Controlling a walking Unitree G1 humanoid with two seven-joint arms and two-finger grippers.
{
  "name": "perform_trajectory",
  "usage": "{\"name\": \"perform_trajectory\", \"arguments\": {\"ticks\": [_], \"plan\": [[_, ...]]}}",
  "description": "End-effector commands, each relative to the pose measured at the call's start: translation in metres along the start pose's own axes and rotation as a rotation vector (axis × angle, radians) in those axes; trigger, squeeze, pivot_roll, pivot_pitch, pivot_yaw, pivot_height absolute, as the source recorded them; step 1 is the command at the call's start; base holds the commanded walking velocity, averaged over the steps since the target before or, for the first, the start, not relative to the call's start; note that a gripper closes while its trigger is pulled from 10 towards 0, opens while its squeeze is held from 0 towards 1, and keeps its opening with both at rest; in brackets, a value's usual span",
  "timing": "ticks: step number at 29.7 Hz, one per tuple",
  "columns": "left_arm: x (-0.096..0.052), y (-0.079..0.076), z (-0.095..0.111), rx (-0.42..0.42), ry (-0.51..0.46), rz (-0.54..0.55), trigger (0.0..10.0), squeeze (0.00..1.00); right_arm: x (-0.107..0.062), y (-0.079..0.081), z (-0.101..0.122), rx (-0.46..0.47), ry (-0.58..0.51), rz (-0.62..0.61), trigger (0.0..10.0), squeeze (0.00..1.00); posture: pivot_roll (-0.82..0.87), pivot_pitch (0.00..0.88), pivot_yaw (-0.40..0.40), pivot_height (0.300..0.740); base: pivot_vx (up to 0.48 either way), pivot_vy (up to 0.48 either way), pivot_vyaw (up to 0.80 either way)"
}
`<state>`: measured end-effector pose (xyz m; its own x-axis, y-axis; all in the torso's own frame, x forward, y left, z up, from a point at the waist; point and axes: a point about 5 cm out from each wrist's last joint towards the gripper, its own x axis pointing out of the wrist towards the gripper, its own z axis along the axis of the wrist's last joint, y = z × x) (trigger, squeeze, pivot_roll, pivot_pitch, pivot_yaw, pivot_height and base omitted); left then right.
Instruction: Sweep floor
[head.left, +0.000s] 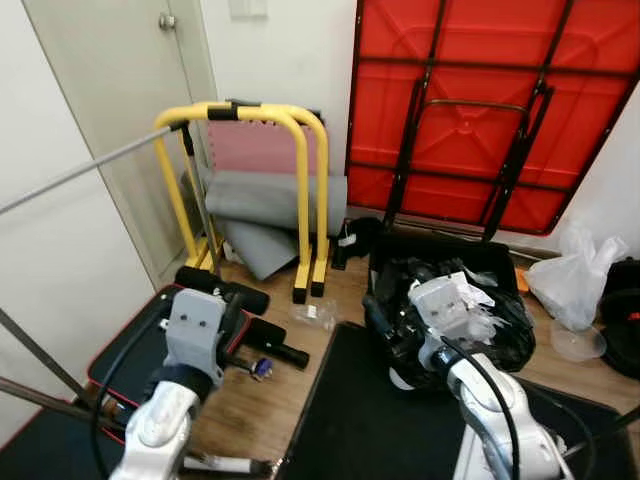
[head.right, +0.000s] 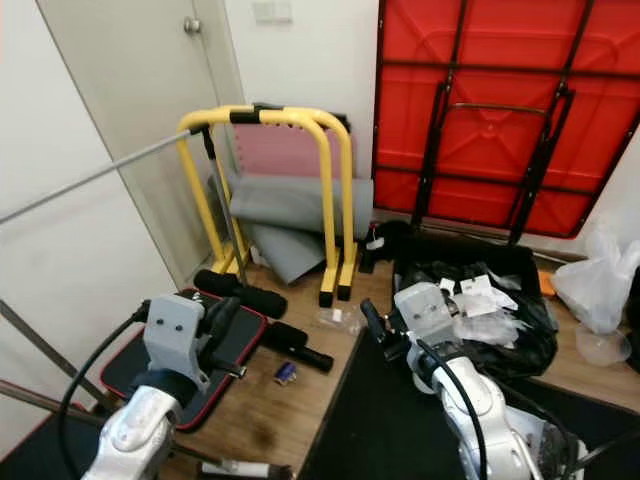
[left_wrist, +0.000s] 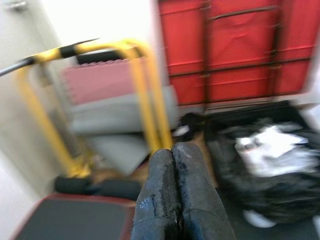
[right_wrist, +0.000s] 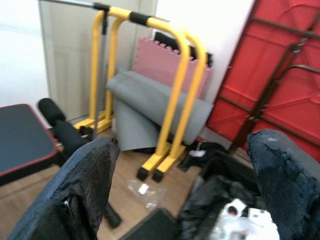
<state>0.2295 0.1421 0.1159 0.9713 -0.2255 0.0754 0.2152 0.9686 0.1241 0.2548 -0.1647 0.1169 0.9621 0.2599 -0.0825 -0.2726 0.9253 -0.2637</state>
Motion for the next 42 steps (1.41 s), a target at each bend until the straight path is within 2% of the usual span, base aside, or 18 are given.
{"name": "perform_trajectory", "arguments": {"ticks": [1,25,42], "plan": [[-0.0005,0.0042,-0.0002,0.007,0.001,0.006,10.0,0.00,0.0011,0.0033,0.0005,0.002,-0.007,0.005,10.0,0.00,-0.17,0.000,0.017,0.740,0.000,-0.465,0.00],[0.0000,0.0048,0.0007,0.006,-0.002,0.002,10.0,0.00,0.0020,0.0025,0.0016,0.004,-0.013,0.001,10.0,0.00,-0.18,0.000,0.021,0.740,0.000,-0.436,0.00],[0.0011,0.0057,0.0008,0.020,0.002,0.011,10.0,0.00,0.0033,0.0017,0.0038,-0.019,-0.020,-0.002,10.0,0.00,-0.18,0.000,0.019,0.740,0.000,-0.048,0.00]]}}
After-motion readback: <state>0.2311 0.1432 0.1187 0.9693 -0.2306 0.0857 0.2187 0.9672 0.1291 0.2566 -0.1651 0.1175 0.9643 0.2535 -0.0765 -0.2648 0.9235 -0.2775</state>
